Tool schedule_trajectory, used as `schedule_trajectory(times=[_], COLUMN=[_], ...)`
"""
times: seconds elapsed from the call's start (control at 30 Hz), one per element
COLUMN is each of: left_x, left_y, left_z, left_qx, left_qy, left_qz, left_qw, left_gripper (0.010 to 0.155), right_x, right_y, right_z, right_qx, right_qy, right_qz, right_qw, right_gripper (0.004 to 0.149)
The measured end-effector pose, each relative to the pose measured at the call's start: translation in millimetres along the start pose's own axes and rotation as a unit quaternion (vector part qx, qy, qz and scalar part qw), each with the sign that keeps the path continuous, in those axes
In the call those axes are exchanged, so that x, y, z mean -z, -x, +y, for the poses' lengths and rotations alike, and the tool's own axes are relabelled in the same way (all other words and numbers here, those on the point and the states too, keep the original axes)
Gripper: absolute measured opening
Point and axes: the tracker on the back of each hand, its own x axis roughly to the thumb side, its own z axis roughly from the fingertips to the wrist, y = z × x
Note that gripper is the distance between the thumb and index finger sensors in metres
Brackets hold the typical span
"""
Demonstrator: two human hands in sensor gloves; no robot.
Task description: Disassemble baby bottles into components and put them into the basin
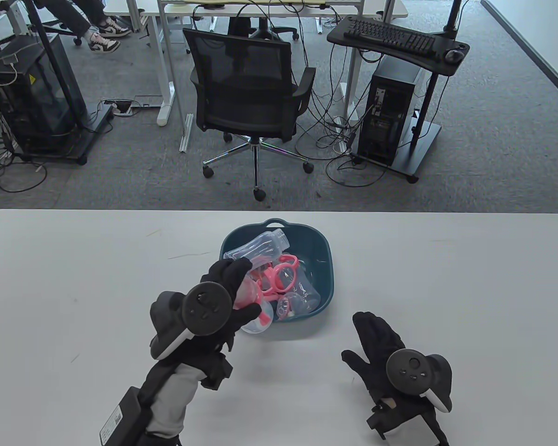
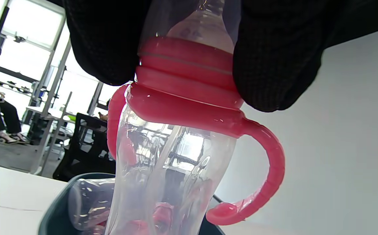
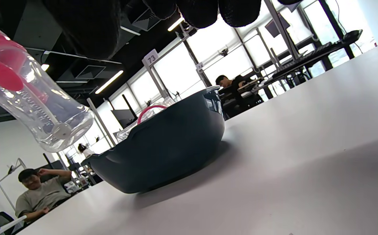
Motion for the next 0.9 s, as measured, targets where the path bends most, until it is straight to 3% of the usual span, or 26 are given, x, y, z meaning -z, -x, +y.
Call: schedule_trajectory(times=[0.37,0.6,0.9], left_x=[10.9,10.5,11.9], left_y=[-51.9,-66.9,-69.6], left_z=[-45.4,-76.4,-91.3], left_qx=[-0.084,-0.169,-0.194], left_qy=[0.037,0.076,0.085], left_qz=[-0.064,-0.080,-0.085], left_qw=[0.994,0.979,0.974], left_gripper=[0.084,0.084,0.084], right_x=[-1.7,-1.5,-1.1], right_y=[-11.3,-3.5,2.3], right_z=[9.9,14.2,11.9], right_qx=[0.072,0.074,0.070], right_qy=[-0.005,-0.010,0.018], right_qz=[-0.040,-0.044,-0.036], right_qw=[0.997,0.996,0.997], right_gripper=[0.090,0.110,0.095])
